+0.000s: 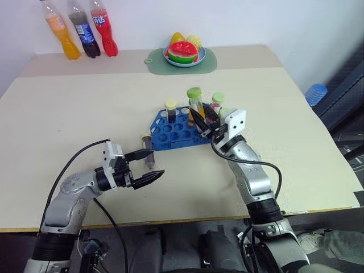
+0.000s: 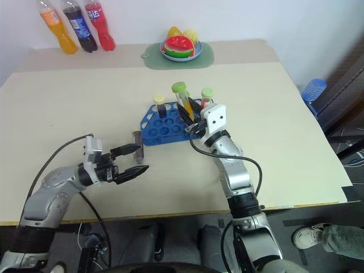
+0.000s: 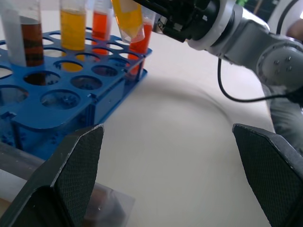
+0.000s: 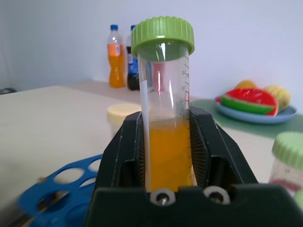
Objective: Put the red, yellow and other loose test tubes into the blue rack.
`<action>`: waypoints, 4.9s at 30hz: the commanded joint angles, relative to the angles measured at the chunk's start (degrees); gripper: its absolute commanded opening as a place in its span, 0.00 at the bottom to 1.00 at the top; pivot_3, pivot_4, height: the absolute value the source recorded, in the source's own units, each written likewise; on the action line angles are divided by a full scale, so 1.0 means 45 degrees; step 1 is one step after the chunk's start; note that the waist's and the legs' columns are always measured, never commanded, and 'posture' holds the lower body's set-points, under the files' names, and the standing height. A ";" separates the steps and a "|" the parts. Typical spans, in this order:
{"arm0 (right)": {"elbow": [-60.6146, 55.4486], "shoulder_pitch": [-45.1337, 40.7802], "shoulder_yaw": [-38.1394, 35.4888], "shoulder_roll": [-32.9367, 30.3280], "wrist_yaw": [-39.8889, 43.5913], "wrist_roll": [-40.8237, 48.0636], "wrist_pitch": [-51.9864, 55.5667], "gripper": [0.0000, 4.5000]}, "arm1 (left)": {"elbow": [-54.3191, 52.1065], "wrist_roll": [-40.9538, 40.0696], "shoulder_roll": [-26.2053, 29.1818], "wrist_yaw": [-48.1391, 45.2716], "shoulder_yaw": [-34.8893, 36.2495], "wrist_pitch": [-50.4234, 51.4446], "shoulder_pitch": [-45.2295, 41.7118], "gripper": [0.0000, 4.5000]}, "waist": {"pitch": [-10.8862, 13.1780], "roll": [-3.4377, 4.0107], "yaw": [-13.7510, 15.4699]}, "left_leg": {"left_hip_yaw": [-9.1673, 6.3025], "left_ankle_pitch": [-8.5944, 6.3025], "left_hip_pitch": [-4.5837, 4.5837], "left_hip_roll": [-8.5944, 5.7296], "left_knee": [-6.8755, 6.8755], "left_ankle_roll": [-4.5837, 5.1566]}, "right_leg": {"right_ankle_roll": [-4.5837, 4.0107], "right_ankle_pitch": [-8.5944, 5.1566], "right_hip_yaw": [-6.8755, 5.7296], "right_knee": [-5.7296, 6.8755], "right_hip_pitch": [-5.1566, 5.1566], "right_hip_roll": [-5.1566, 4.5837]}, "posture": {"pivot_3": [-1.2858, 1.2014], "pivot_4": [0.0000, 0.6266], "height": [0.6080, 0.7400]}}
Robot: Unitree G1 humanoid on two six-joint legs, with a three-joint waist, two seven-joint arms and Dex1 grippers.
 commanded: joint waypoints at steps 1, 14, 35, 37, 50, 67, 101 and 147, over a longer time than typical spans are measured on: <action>0.0872 -0.0237 -0.0125 0.0111 -0.0065 -0.0249 -0.1358 0.18 | -0.0591 -0.0203 -0.0018 0.0245 0.0400 -0.0118 0.0242 1.00 | 0.0000 0.0001 -0.0008 | 0.0001 0.0000 0.0000 0.0001 0.0000 0.0000 | 0.0000 0.0000 0.0000 0.0000 0.0000 -0.0001 | 0.52 0.24 1.00; 0.2578 -0.0111 0.0183 0.0841 -0.0070 -0.0448 -0.2466 0.18 | -0.1181 -0.0476 0.0097 0.0673 0.0727 0.0212 0.0687 1.00 | 0.0000 0.0000 -0.0025 | 0.0001 0.0001 0.0007 0.0006 0.0001 -0.0002 | -0.0002 0.0001 0.0002 0.0009 0.0004 -0.0015 | 0.52 0.24 1.00; 0.3373 0.0609 -0.0219 0.0372 0.0401 -0.0555 -0.4147 0.91 | -0.1939 -0.1630 -0.0135 0.1847 0.1148 0.1620 0.0630 1.00 | -0.0001 0.0002 -0.0041 | 0.0016 0.0003 0.0177 -0.0001 -0.0046 -0.0008 | -0.0013 0.0004 0.0004 0.0003 0.0149 -0.0064 | 0.52 0.24 1.00; 0.2188 0.1145 -0.0123 -0.0026 0.0399 -0.0776 -0.3682 0.91 | -0.2074 -0.1987 -0.0304 0.2589 0.1402 0.2128 0.0494 1.00 | -0.0001 0.0002 -0.0037 | 0.0015 0.0003 0.0177 0.0000 -0.0048 -0.0008 | -0.0013 0.0004 0.0004 0.0002 0.0149 -0.0064 | 0.52 0.24 1.00; -0.6613 0.5583 -0.1090 -0.4727 0.2353 0.0270 0.2922 0.91 | -0.4725 -0.2617 -0.0345 1.0875 0.2421 0.9583 -0.0929 1.00 | 0.0005 -0.0001 0.0052 | 0.0009 0.0001 0.0163 -0.0018 -0.0035 -0.0008 | -0.0002 0.0005 0.0003 -0.0015 0.0159 -0.0087 | 0.52 0.24 1.00; -0.9050 0.6351 -0.3755 -0.9131 0.6155 0.3824 0.5207 0.91 | -0.0957 -0.7113 -0.3233 2.0289 0.4089 1.7195 -0.5922 1.00 | 0.0061 -0.0112 0.0121 | -0.0014 0.0011 0.0167 -0.0034 -0.0019 -0.0030 | 0.0026 0.0011 0.0001 -0.0026 0.0183 -0.0041 | 0.52 0.24 1.00; -1.0344 0.7231 -0.3906 -0.8298 0.4648 0.3982 0.5961 0.92 | -0.2142 -0.1691 0.0994 0.4824 0.1259 0.1819 -0.2414 0.20 | 0.0054 -0.0101 0.0589 | 0.0056 0.0063 0.0134 -0.0038 -0.0182 -0.0114 | -0.0085 -0.0003 0.0026 -0.0196 0.0126 -0.0119 | 0.52 0.24 1.00; -1.2491 1.0368 -0.3627 -0.6146 0.1636 0.2097 0.6171 0.92 | 1.2126 0.2808 -0.3825 -0.2380 -0.0401 -0.5914 -0.9511 0.20 | 0.0051 -0.0094 0.0338 | 0.0056 -0.0006 -0.0026 -0.0032 0.0044 0.0027 | 0.0087 0.0099 0.0012 -0.0150 0.0051 0.0043 | 0.52 0.24 1.00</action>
